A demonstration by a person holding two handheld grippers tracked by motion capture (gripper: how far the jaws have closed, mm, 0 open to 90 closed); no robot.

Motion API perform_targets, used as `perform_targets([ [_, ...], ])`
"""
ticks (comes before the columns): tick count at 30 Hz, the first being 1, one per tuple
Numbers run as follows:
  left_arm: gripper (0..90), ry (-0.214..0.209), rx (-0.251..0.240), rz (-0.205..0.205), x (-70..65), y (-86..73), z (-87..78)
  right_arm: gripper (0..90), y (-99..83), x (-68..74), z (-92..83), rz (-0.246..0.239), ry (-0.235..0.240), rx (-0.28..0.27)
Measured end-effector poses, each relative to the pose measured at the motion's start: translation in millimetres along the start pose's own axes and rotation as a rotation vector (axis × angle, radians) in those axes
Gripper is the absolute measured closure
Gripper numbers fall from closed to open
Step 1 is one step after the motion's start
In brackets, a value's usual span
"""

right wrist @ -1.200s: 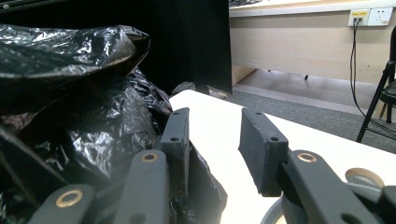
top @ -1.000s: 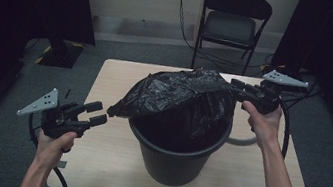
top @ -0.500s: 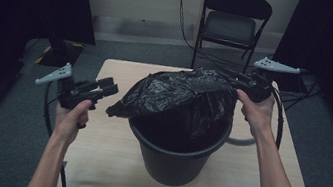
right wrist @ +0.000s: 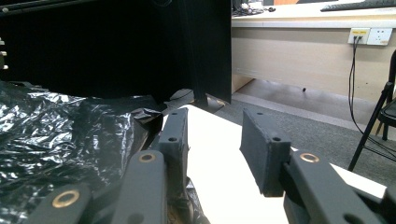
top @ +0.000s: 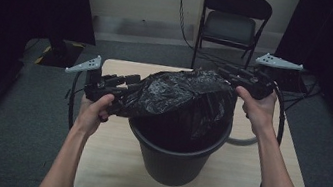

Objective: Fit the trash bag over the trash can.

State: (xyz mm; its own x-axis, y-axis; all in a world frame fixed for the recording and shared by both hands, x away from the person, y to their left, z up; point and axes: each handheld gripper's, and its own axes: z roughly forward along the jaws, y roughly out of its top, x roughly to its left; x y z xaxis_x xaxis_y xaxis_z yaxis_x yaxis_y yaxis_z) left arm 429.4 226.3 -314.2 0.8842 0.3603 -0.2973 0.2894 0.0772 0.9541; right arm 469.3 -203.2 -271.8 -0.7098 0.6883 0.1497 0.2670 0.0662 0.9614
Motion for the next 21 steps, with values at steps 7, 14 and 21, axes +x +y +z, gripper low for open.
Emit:
perform_targets([
  [7, 76.3, 0.052, 0.006, 0.047, -6.2, 1.7, -10.4, 60.7, 2.4, 4.5, -1.6, -0.013, 0.002, -0.003],
  [14, 90.0, 0.095, 0.047, 0.103, -20.0, -2.6, -25.5, 56.3, 5.1, 7.4, -2.8, -0.018, -0.007, -0.009],
  [21, 90.0, 0.108, 0.060, 0.149, -51.2, -18.5, -49.3, 50.0, 13.3, 15.5, -12.7, -0.039, -0.002, -0.027],
])
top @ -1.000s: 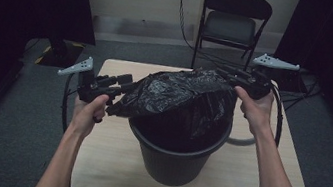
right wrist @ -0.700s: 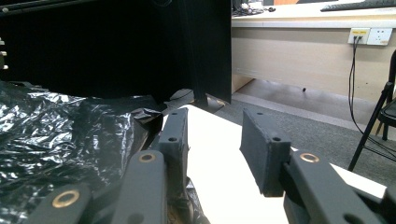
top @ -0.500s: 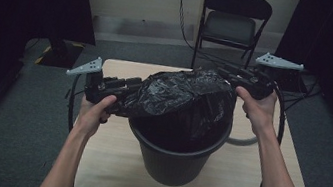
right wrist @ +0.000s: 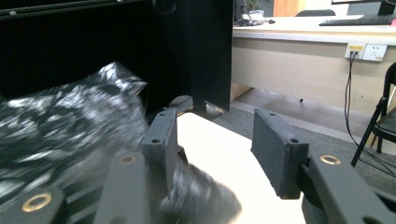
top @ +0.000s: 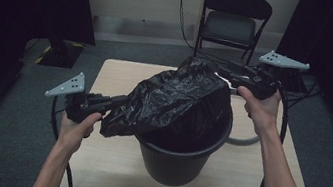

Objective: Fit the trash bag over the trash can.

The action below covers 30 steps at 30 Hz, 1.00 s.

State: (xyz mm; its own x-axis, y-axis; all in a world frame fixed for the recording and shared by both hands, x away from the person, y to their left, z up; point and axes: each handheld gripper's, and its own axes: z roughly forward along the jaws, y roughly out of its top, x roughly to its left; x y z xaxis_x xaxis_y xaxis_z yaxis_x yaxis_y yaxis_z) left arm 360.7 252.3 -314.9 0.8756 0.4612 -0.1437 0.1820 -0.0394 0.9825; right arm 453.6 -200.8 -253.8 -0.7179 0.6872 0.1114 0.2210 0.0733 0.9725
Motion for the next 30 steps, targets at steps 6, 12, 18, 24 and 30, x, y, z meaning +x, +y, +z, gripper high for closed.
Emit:
perform_targets([
  [6, 86.6, -0.047, 0.008, -0.002, -17.0, -7.8, -8.0, 47.0, 6.4, 11.8, -1.6, -0.022, 0.021, -0.004],
  [12, 67.6, -0.014, -0.092, -0.050, 0.2, 5.6, -16.4, 46.7, 6.0, 19.5, 1.7, -0.024, 0.055, 0.005],
  [18, 59.5, 0.013, -0.113, -0.090, 24.5, 20.6, 4.0, 45.7, 5.1, 28.6, 5.1, -0.028, 0.103, 0.014],
  [24, 45.3, -0.034, -0.014, -0.136, 40.7, 19.7, 48.6, 41.9, 9.9, 31.8, 10.6, -0.040, 0.120, 0.018],
  [30, 71.8, -0.042, -0.036, -0.143, 42.6, 17.8, 45.4, 41.7, 10.8, 31.4, 22.9, -0.045, 0.162, 0.079],
])
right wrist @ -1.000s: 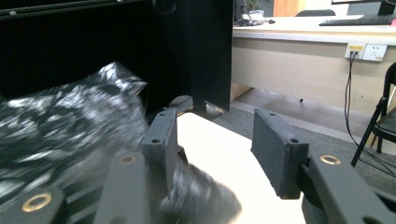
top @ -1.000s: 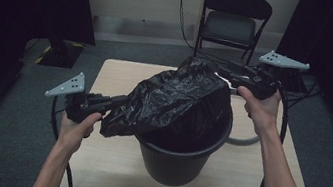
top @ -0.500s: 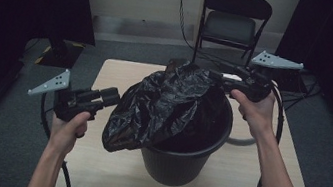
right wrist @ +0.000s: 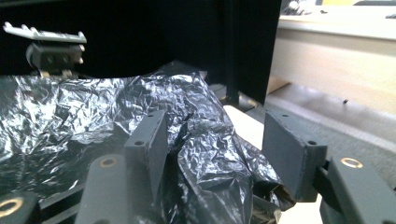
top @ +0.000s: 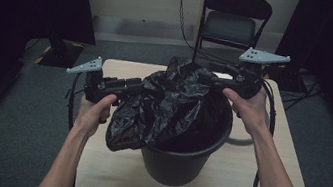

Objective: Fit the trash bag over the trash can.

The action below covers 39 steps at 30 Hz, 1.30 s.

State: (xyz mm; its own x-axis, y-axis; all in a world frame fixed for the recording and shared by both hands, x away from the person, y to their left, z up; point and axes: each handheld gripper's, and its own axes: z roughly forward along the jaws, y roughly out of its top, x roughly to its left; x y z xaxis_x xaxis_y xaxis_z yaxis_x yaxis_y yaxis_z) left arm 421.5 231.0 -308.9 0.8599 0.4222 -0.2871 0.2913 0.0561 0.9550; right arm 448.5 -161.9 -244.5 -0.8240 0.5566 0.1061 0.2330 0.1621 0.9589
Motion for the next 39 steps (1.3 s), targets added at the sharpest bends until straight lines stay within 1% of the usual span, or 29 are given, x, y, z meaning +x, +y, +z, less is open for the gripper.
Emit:
perform_targets([
  [1, 77.6, 0.001, 0.001, 0.009, -0.5, 0.4, -2.9, 44.6, 0.4, -1.2, 1.7, 0.002, 0.009, 0.012],
  [3, 85.2, -0.006, -0.003, 0.018, -2.2, 0.4, -9.2, 51.0, 1.8, -2.3, 3.3, 0.001, 0.030, 0.031],
  [4, 87.4, 0.004, 0.000, 0.028, -3.8, 0.0, -12.2, 55.6, 2.4, -2.3, 4.6, -0.004, 0.036, 0.049],
  [5, 89.0, 0.018, 0.007, 0.036, -5.8, -0.8, -15.2, 64.2, 2.6, -1.9, 6.0, -0.014, 0.044, 0.064],
  [6, 89.2, 0.024, 0.008, 0.042, -7.3, -2.1, -18.7, 69.9, 2.4, -1.4, 7.2, -0.026, 0.054, 0.073],
  [8, 89.6, 0.033, -0.002, 0.047, -10.6, -5.3, -25.9, 82.6, 2.0, -0.9, 7.9, -0.036, 0.052, 0.080],
  [10, 89.9, 0.042, -0.008, 0.052, -13.9, -8.5, -32.7, 89.9, 1.0, -1.7, 7.2, -0.035, 0.051, 0.068],
  [13, 90.0, 0.053, -0.013, 0.061, -18.0, -12.9, -41.7, 90.0, -3.4, -4.9, 2.6, -0.020, 0.020, 0.025],
  [15, 90.0, 0.069, -0.004, 0.070, -19.7, -16.0, -46.3, 90.0, -8.3, -10.2, -3.9, 0.011, 0.015, -0.031],
  [17, 90.0, 0.083, 0.004, 0.067, -20.7, -20.4, -50.4, 90.0, -14.4, -16.9, -11.3, 0.037, -0.012, -0.071],
  [19, 90.0, 0.097, 0.011, 0.064, -21.2, -26.2, -55.4, 90.0, -21.5, -24.8, -18.6, 0.057, -0.032, -0.093],
  [20, 90.0, 0.101, 0.011, 0.060, -21.4, -28.1, -56.9, 90.0, -26.8, -30.4, -23.1, 0.076, -0.056, -0.104],
  [21, 90.0, 0.106, 0.021, 0.058, -21.0, -30.8, -60.0, 90.0, -30.2, -34.2, -25.3, 0.092, -0.058, -0.110],
  [22, 90.0, 0.112, 0.020, 0.053, -21.3, -32.6, -61.3, 90.0, -36.4, -39.8, -28.0, 0.109, -0.064, -0.112],
  [26, 90.0, 0.128, 0.054, 0.045, -22.7, -43.3, -69.3, 90.0, -57.1, -50.2, -29.1, 0.146, -0.084, -0.089],
  [28, 90.0, 0.128, 0.063, 0.038, -23.4, -47.9, -72.4, 90.0, -69.9, -53.1, -24.3, 0.158, -0.086, -0.055],
  [29, 90.0, 0.125, 0.066, 0.032, -23.8, -50.3, -73.2, 90.0, -73.8, -53.7, -22.2, 0.166, -0.083, -0.045],
  [31, 90.0, 0.125, 0.074, 0.030, -24.3, -53.2, -74.0, 89.5, -82.1, -54.8, -16.1, 0.175, -0.060, -0.022],
  [32, 87.7, 0.127, 0.068, 0.029, -23.7, -53.2, -74.5, 87.6, -84.6, -55.0, -13.2, 0.176, -0.051, -0.010],
  [34, 76.4, 0.138, 0.045, 0.021, -21.2, -49.6, -75.5, 82.2, -85.3, -54.7, -9.1, 0.174, -0.050, 0.004],
  [36, 66.8, 0.142, 0.007, 0.013, -17.6, -42.0, -77.6, 74.8, -80.9, -55.3, -8.2, 0.172, -0.064, 0.003],
  [37, 63.4, 0.133, -0.016, 0.008, -15.8, -37.2, -79.0, 72.4, -77.4, -55.6, -8.9, 0.172, -0.071, -0.002],
  [38, 63.1, 0.133, -0.034, 0.013, -14.3, -32.2, -79.8, 68.0, -73.8, -55.8, -10.3, 0.169, -0.077, -0.011],
  [39, 62.2, 0.133, -0.045, 0.014, -12.8, -27.0, -80.5, 66.2, -70.1, -56.0, -12.0, 0.171, -0.087, -0.019],
])
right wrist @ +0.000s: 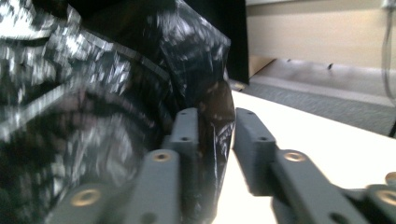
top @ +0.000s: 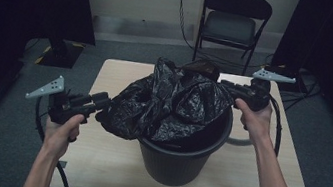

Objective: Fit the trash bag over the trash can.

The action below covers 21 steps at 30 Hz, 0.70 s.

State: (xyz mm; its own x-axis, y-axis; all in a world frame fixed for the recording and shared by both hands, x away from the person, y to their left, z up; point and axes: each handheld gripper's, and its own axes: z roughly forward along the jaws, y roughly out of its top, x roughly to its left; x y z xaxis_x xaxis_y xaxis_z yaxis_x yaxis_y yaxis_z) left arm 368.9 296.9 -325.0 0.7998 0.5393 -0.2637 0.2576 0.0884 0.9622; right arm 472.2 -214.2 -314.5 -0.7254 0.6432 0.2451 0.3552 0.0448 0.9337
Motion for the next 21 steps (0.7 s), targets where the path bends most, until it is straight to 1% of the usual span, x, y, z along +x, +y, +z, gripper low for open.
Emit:
perform_targets([
  [1, 60.8, 0.003, -0.015, 0.002, 1.6, 6.1, 1.8, 65.3, 3.6, 0.1, -1.5, -0.002, -0.006, -0.005],
  [3, 58.4, 0.004, -0.016, 0.008, 3.0, 13.6, 8.6, 61.8, 9.8, 0.7, -3.8, -0.010, -0.018, -0.017],
  [5, 56.7, -0.017, -0.013, 0.018, 3.9, 20.6, 20.2, 58.9, 14.9, 2.0, -4.7, -0.010, -0.025, -0.022],
  [6, 54.9, -0.031, -0.016, 0.017, 3.8, 23.5, 27.0, 58.4, 17.3, 2.8, -4.9, -0.009, -0.031, -0.027],
  [8, 52.4, -0.057, -0.012, 0.019, 3.8, 28.3, 43.3, 57.2, 21.9, 4.8, -5.0, -0.019, -0.029, -0.036],
  [9, 50.5, -0.067, -0.010, 0.016, 4.0, 29.3, 49.2, 56.3, 24.6, 6.6, -5.1, -0.020, -0.037, -0.040],
  [10, 49.5, -0.077, 0.002, 0.013, 4.4, 30.2, 56.5, 56.2, 26.2, 7.8, -5.2, -0.021, -0.035, -0.041],
  [11, 48.6, -0.079, 0.009, 0.015, 5.0, 30.8, 62.6, 55.4, 28.3, 9.6, -5.6, -0.029, -0.035, -0.043],
  [14, 47.6, -0.121, 0.020, 0.004, 6.4, 29.8, 76.3, 53.9, 34.0, 15.6, -7.9, -0.045, -0.032, -0.051],
  [15, 49.1, -0.121, 0.038, 0.004, 6.6, 28.8, 79.0, 53.4, 35.6, 18.0, -9.1, -0.050, -0.029, -0.054],
  [16, 53.7, -0.123, 0.048, 0.002, 6.7, 27.1, 80.8, 53.2, 36.8, 20.1, -10.4, -0.058, -0.028, -0.062],
  [17, 61.3, -0.132, 0.051, 0.001, 7.1, 26.5, 81.0, 53.1, 38.1, 22.6, -12.0, -0.061, -0.020, -0.065],
  [18, 68.2, -0.133, 0.049, 0.008, 6.9, 26.0, 79.8, 53.0, 38.7, 24.1, -12.7, -0.065, -0.016, -0.064],
  [19, 76.4, -0.125, 0.040, 0.006, 6.1, 25.9, 77.9, 53.0, 39.3, 26.2, -13.5, -0.071, -0.017, -0.065],
  [20, 82.0, -0.128, 0.039, 0.016, 5.6, 25.8, 75.0, 52.9, 39.8, 28.0, -14.2, -0.076, -0.013, -0.066],
  [21, 87.1, -0.121, 0.047, 0.026, 5.2, 25.8, 73.2, 52.9, 40.3, 30.2, -15.0, -0.078, -0.006, -0.066],
])
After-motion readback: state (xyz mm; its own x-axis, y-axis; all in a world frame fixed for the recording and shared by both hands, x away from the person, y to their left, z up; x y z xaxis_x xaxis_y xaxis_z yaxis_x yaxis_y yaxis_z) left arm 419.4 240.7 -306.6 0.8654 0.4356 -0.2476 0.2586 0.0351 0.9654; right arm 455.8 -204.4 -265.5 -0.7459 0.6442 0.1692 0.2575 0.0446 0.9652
